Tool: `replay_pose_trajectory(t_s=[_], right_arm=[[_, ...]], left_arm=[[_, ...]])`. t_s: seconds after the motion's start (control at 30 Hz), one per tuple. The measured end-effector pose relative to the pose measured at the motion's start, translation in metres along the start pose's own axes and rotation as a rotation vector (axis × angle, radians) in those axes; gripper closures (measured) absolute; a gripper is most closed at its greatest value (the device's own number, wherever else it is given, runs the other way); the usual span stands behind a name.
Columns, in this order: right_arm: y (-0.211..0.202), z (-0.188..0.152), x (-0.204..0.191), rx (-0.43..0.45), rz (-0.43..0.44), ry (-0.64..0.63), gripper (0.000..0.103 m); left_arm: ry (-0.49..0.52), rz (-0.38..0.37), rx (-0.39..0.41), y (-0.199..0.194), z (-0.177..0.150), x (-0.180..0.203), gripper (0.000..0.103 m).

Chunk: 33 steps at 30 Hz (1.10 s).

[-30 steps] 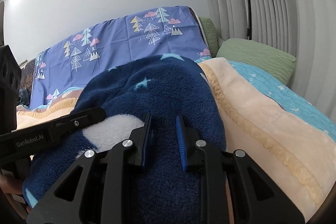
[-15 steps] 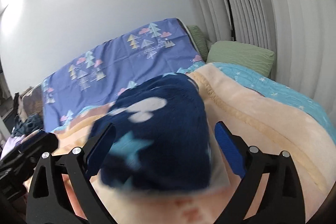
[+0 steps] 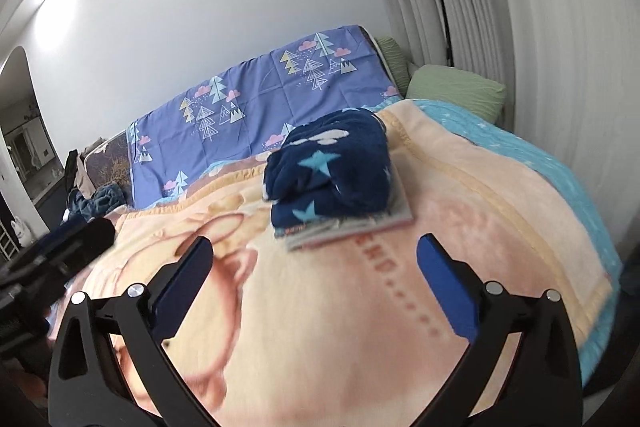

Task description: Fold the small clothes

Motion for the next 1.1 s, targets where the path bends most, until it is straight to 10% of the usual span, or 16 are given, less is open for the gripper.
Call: replay_pose_trajectory(t_s=[0.43, 1.1], right_arm=[[-0.104, -0.067, 0.002, 0.041, -0.022, -0.018, 0.001], [-0.117, -0.116, -0.036, 0.012, 0.028, -0.021, 0.001]], left_arm=[[0.006, 0.095, -0.005, -0.090, -0.066, 0.002, 0.002], [-0.026, 0.202, 0.004, -0.147, -0.116, -0.033, 0.002]])
Point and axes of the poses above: each gripper's, at about its wrist camera, not at the fingertips, and y roughly the way its jaws point, x to its right, z to its top, the point moved 7 cm from there along y, roughly the way its jaws point, and after that the axes turned 7 degrees about -z, right-handed, at the moved point
